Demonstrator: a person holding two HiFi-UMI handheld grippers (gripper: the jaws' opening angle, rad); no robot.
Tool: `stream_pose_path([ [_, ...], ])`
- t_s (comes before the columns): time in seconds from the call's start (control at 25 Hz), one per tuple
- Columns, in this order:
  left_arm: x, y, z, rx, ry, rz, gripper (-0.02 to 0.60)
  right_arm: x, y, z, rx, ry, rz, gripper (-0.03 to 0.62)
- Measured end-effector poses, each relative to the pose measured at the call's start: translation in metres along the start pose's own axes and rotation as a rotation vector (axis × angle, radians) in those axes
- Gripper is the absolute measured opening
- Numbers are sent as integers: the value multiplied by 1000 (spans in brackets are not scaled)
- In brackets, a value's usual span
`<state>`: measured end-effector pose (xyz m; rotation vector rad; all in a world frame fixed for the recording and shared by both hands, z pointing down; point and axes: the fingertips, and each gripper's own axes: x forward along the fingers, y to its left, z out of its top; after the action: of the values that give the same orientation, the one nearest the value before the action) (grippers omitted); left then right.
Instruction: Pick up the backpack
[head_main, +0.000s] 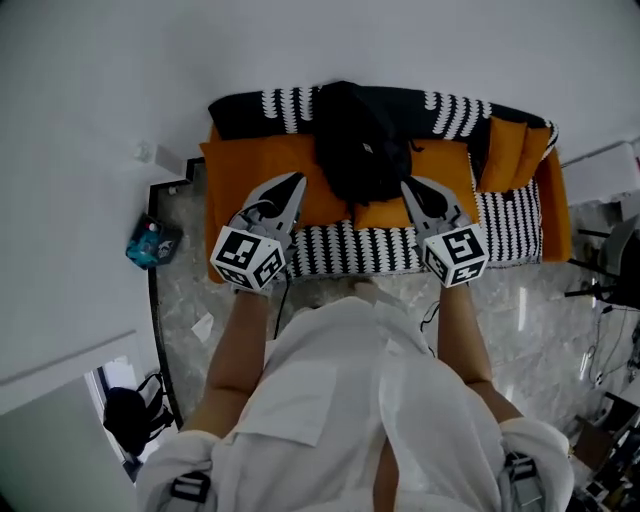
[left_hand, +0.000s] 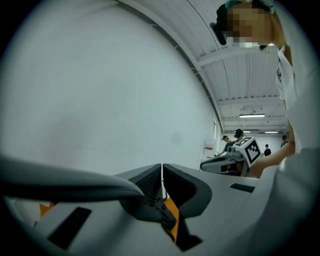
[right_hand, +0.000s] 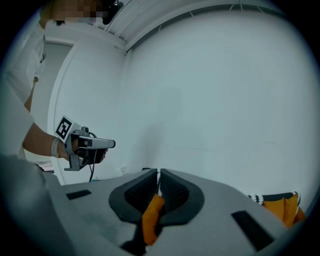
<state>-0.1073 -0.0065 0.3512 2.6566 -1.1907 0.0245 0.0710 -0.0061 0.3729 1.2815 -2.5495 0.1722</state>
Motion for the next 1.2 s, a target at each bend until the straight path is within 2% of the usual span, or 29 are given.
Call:
stream_pose_path([
  [0.36, 99, 38, -6, -67, 43, 66, 32, 67, -90, -1, 14, 31, 83, 63],
  [0.76, 147, 73, -6, -92, 79, 160, 32, 129, -125, -6, 5, 72, 204, 97],
  [0.96, 156, 89, -25, -121, 108, 153, 32, 158, -124, -36, 23, 150, 208, 162],
  [1.2, 170, 117, -61, -154, 158, 102, 32, 204, -130, -81, 56, 251, 161, 233],
])
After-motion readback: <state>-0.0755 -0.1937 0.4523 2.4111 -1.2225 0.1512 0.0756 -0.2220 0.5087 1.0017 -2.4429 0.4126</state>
